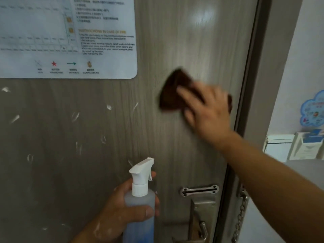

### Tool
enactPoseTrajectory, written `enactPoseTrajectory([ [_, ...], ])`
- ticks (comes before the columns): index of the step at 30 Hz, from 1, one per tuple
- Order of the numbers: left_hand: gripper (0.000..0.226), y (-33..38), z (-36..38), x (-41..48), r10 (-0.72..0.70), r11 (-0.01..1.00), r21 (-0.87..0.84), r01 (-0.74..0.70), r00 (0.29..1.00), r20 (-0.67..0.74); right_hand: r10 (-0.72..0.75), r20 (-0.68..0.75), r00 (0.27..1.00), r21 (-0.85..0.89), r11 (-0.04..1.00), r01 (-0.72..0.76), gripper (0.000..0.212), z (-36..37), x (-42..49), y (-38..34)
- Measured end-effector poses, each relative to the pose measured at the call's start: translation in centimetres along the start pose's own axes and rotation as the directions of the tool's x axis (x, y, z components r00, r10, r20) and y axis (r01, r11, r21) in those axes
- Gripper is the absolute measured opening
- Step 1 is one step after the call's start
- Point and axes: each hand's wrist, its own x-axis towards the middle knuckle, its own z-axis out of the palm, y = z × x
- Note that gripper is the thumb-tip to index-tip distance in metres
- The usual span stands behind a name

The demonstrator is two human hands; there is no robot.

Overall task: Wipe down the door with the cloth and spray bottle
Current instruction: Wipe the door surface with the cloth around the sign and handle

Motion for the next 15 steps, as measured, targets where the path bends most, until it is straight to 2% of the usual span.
enactPoseTrajectory([
  [3, 0.095, 0.2, -0.6, -0.2, -0.011, 0.999, -0.047, 0.010, 0.999, -0.030, 0.268, -0.116, 0.956, 0.021, 0.963, -0.268, 0.050, -0.1, 5.4, 0.6],
  [5, 0.091, 0.3, -0.8, -0.2, -0.002, 0.998, -0.059, 0.000, 0.999, -0.043, 0.320, -0.141, 0.937, 0.035, 0.947, -0.318, 0.050, 0.2, 5.2, -0.7],
  [7, 0.089, 0.2, -0.9, -0.2, 0.008, 0.999, -0.042, -0.011, 0.998, -0.068, 0.264, -0.100, 0.959, 0.029, 0.965, -0.262, 0.052, 0.6, 1.9, -2.3],
  [11, 0.091, 0.1, -1.4, -0.5, 0.028, 1.000, 0.015, -0.027, 0.993, -0.118, 0.026, 0.079, 0.997, 0.019, 0.999, -0.028, 0.049, 0.6, -8.1, -5.1],
  [13, 0.089, 0.2, -1.7, -0.6, 0.033, 0.999, 0.011, -0.032, 0.993, -0.116, -0.036, 0.103, 0.994, 0.021, 0.999, 0.034, 0.045, 0.6, -9.6, -5.1],
  [15, 0.089, 0.2, -1.8, -0.7, 0.038, 0.999, -0.003, -0.039, 0.993, -0.109, -0.033, 0.083, 0.996, 0.021, 0.999, 0.031, 0.046, 0.5, -8.0, -4.1],
])
